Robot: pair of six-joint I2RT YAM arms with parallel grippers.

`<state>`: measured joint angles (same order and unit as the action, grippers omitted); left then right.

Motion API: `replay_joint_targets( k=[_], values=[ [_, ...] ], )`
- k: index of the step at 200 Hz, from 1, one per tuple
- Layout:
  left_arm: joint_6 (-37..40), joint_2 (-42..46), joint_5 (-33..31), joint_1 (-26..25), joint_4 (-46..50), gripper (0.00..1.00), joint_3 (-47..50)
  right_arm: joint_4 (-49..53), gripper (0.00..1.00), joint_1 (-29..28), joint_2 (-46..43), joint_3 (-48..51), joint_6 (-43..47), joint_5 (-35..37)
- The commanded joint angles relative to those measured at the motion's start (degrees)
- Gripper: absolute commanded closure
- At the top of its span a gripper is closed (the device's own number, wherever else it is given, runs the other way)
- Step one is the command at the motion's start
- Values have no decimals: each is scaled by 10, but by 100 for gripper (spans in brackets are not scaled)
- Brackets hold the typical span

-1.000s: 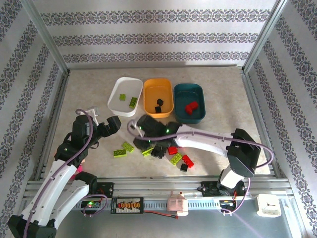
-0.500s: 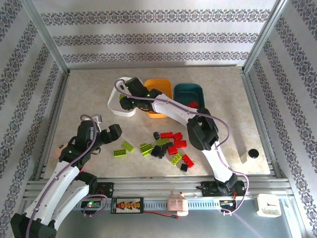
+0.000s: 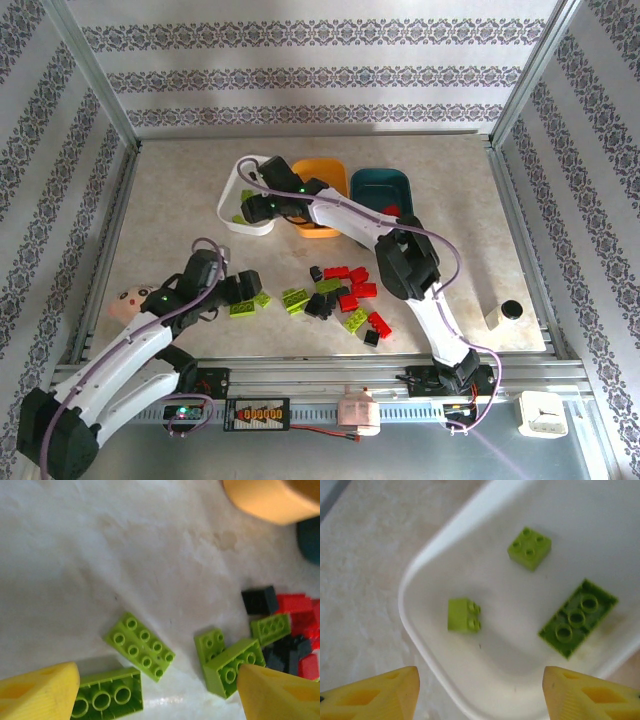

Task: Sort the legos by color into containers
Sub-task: Place the lego in the container, then pick up the lego from the middle-left of the table.

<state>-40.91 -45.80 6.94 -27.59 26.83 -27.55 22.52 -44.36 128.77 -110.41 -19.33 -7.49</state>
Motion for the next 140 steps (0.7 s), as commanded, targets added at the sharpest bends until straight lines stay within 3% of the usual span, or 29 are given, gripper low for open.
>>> replay_joint_targets(
  k=[1, 31, 97, 140],
  values=[
    [-31, -19, -89, -64, 46, 17, 10, -60, 34, 6, -77, 89, -8, -7],
    [-52, -51, -160, -100, 93, 15, 5, -105, 33, 8, -152, 209, -12, -6],
    [-59, -129, -119, -102, -38, 14, 41, -141, 32, 18, -305, 373, -11, 14],
    [-48, -176, -109, -102, -84, 26, 37, -147, 32, 23, -386, 430, -11, 24]
  ],
)
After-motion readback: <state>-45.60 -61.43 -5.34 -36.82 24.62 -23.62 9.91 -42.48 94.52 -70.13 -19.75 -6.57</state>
